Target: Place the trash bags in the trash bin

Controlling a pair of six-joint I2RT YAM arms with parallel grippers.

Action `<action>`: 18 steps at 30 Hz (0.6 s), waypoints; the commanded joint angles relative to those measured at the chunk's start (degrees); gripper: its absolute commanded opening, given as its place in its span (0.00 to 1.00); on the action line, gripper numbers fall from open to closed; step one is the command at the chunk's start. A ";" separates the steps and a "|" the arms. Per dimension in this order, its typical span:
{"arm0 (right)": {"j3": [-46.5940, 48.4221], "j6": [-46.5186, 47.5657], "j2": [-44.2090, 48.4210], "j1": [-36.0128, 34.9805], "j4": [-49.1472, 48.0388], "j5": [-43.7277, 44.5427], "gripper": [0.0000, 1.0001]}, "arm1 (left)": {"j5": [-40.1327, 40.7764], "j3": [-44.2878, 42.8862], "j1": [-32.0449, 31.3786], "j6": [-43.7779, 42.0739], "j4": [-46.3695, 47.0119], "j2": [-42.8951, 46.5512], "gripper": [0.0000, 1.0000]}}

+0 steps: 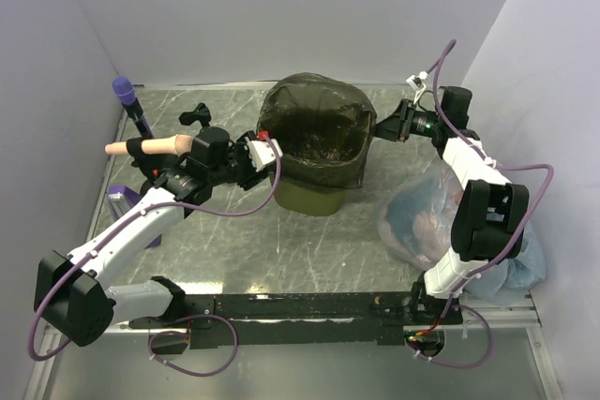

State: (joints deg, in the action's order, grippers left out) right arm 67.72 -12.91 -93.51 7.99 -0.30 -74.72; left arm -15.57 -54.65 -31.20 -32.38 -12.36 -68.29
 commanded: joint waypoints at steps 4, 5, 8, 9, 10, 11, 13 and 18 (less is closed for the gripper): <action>1.63 -5.54 -2.46 -1.83 -8.83 -5.00 0.08 | -0.34 -0.63 0.00 -1.02 1.72 -0.79 0.62; 1.19 -6.07 -2.46 -1.84 -9.19 -4.56 0.03 | -0.16 -0.54 0.00 -1.19 2.07 -0.96 0.62; 1.18 -2.41 -2.55 -1.84 -1.41 2.27 0.00 | 0.72 -0.10 0.00 -1.89 3.22 -1.67 0.62; 1.88 0.31 -2.72 -2.01 3.15 5.25 0.00 | 1.24 0.07 0.00 -2.16 3.57 -1.93 0.62; 2.23 2.95 -2.90 -2.27 6.59 8.24 0.00 | 1.77 0.25 0.00 -2.33 3.83 -2.28 0.62; 2.41 4.28 -3.08 -2.36 8.97 10.62 0.00 | 1.95 0.42 0.09 -2.51 4.01 -2.37 0.61; 2.15 6.13 -3.16 -2.36 11.80 13.79 0.00 | 2.12 0.95 0.44 -2.86 4.54 -2.63 0.61; 0.48 8.16 -3.08 -2.36 15.15 18.03 0.00 | 1.95 2.27 0.97 -3.04 5.41 -2.99 0.61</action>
State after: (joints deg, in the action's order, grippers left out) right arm 68.25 -9.06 -96.68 5.98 10.31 -61.84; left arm -14.06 -53.30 -30.81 -34.11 -10.11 -71.00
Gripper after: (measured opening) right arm 0.008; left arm 0.612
